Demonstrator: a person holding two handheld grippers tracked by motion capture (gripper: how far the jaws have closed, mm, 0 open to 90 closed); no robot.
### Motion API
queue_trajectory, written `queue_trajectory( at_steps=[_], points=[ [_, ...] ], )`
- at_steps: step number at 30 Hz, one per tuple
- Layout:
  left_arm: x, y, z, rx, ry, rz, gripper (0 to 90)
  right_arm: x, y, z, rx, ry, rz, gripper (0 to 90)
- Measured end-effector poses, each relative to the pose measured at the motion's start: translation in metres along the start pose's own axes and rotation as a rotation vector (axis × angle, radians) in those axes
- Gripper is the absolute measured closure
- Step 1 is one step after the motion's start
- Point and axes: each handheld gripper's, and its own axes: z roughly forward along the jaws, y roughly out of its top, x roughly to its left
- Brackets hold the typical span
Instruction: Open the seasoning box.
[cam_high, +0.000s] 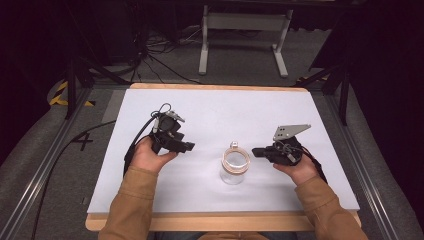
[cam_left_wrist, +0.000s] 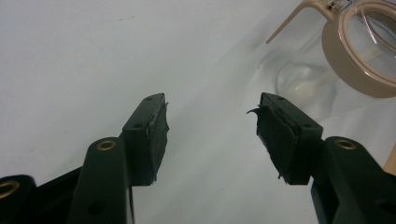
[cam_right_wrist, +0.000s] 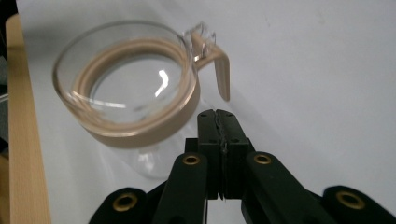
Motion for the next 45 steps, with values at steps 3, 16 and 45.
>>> queue_trajectory(
  at_steps=[3,16,45],
  points=[
    [0.0,-0.003,-0.001,-0.006,0.007,-0.006,43.4,0.001,0.005,-0.001,-0.022,-0.004,0.005,89.4],
    [-0.001,-0.024,-0.014,-0.03,0.044,-0.046,44.2,0.0,0.045,0.016,-0.114,0.039,-0.013,89.4],
    [-0.022,-0.026,-0.015,-0.017,-0.098,0.037,68.1,-0.012,0.044,0.04,-0.06,0.083,0.022,89.5]
  ],
)
